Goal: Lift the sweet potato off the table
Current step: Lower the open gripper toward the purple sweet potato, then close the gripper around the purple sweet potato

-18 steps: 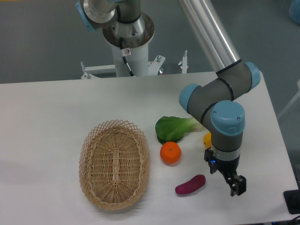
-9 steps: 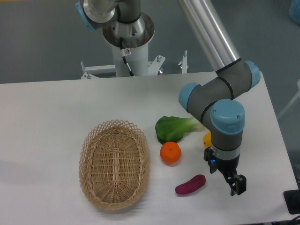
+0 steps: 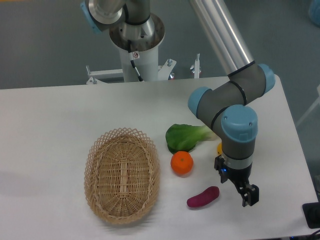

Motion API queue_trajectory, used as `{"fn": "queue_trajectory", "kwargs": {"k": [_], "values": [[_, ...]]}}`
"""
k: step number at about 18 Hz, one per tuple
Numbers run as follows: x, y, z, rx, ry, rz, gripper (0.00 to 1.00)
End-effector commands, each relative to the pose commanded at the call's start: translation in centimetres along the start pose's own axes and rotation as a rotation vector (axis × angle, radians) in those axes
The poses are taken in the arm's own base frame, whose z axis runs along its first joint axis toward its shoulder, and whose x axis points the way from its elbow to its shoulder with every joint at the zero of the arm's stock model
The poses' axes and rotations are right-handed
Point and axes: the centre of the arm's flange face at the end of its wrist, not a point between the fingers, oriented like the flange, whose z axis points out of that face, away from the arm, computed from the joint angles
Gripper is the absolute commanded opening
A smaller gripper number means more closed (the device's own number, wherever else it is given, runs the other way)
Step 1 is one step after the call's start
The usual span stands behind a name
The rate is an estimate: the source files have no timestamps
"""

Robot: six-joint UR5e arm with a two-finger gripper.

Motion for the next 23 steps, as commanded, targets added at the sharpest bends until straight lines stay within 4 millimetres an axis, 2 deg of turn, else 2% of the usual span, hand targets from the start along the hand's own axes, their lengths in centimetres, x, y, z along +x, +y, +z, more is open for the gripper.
{"fn": "queue_trajectory", "kwargs": {"k": [4,7,11,17,18,22,23], "values": [[0.9,-0.7,1.7,-0.027,0.024,-0.017,1.0],[3.2,-1.0,2.6,-0.036,0.069,-0.015,1.0],[5.1,-1.5,4.3,-0.066,0.11,-0.005,1.0],[5.0,-1.7,5.5,-0.061,0.119,-0.036,1.0],[5.0,-1.8,5.6,-0.062,0.119,-0.036,0.94],[4.2,-2.0,4.9,-0.056,0.102,-0.033,0.41],[4.2,-2.0,4.9,-0.056,0.102,-0.031,0.32]]}}
